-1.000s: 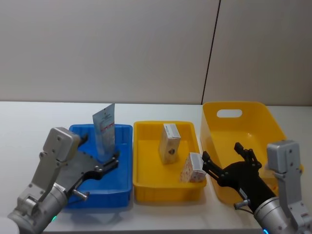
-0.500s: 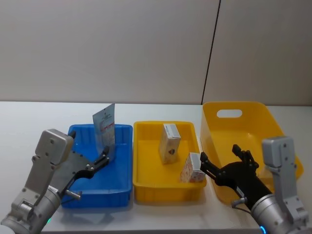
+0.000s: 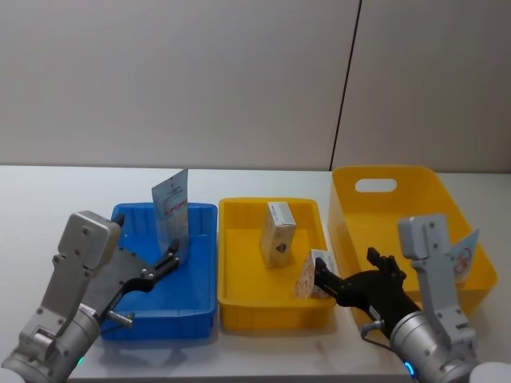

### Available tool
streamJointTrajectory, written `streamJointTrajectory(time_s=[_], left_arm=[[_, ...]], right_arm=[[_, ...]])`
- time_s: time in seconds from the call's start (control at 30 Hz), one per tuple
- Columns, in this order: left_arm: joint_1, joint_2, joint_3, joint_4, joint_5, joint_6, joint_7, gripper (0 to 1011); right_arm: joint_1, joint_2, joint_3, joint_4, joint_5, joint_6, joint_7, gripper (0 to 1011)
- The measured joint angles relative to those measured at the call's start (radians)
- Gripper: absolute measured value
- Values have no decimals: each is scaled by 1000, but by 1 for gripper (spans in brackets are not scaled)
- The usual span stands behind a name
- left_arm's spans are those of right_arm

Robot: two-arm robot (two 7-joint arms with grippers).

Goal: Bimanual collaborative sorting of washing and personal care products

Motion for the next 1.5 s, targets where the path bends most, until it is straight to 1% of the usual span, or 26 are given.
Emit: streamJointTrajectory(time_s=[0.03,0.2,0.23,0.4,0.53,0.8,1.0,1.5], left_arm=[[0,0,0,0,0,0,0,1001],[0,0,0,0,0,0,0,1001],[0,0,0,0,0,0,0,1001],[0,0,0,0,0,0,0,1001],[0,0,0,0,0,0,0,1001],[0,0,0,0,0,1,0,1001],[0,0,0,0,0,1,0,1001],[0,0,0,0,0,1,0,1001]], right_arm=[[5,-4,-4,3,-5,19,-7,1003],[18,-18,-16,16,-19,61,-25,1004],[18,-18,-16,16,-19,61,-25,1003],[28,-31,-24,33,-33,97,-42,1004],[34,-38,-29,46,-40,108,-47,1003],[48,-44,-42,70,-54,119,-45,1003],[62,-48,-53,93,-63,119,-31,1003],[85,-64,-61,136,-85,112,-21,1003]])
